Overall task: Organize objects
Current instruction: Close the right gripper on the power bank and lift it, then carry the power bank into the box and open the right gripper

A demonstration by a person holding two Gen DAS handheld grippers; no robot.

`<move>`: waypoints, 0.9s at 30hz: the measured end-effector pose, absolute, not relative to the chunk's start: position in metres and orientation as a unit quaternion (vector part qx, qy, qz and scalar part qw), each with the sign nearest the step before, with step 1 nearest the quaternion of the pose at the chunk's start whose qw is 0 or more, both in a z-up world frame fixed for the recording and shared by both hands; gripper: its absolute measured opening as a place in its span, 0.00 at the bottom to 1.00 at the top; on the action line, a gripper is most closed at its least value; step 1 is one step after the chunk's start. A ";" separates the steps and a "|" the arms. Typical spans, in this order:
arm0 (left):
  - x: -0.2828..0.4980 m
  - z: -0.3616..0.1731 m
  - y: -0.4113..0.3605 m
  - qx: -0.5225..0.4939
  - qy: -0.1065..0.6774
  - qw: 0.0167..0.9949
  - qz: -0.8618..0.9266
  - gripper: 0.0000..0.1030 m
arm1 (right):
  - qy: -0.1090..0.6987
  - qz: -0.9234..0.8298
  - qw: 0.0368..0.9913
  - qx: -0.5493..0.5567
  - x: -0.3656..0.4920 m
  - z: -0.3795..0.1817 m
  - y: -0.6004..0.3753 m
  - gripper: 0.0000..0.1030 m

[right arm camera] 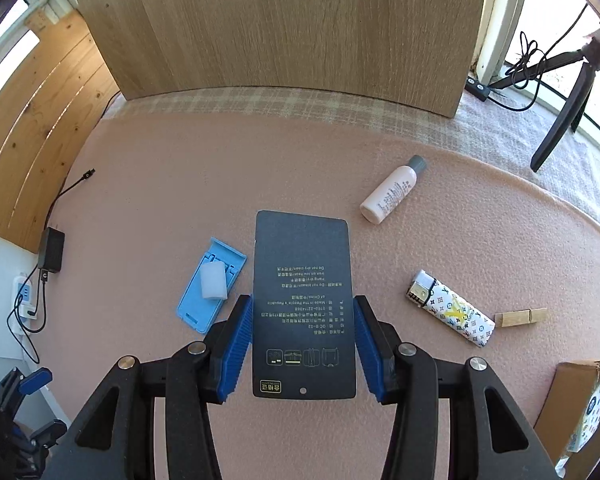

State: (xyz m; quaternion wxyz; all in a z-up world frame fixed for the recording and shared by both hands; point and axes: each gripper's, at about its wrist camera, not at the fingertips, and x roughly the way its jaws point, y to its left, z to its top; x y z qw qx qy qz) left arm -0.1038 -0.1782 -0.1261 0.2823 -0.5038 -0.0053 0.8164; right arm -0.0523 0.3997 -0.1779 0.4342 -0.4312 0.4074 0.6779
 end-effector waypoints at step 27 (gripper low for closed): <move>-0.047 -0.107 -0.007 -0.495 0.026 0.313 0.810 0.69 | 0.426 0.608 0.582 -0.332 0.246 -0.134 0.255 0.44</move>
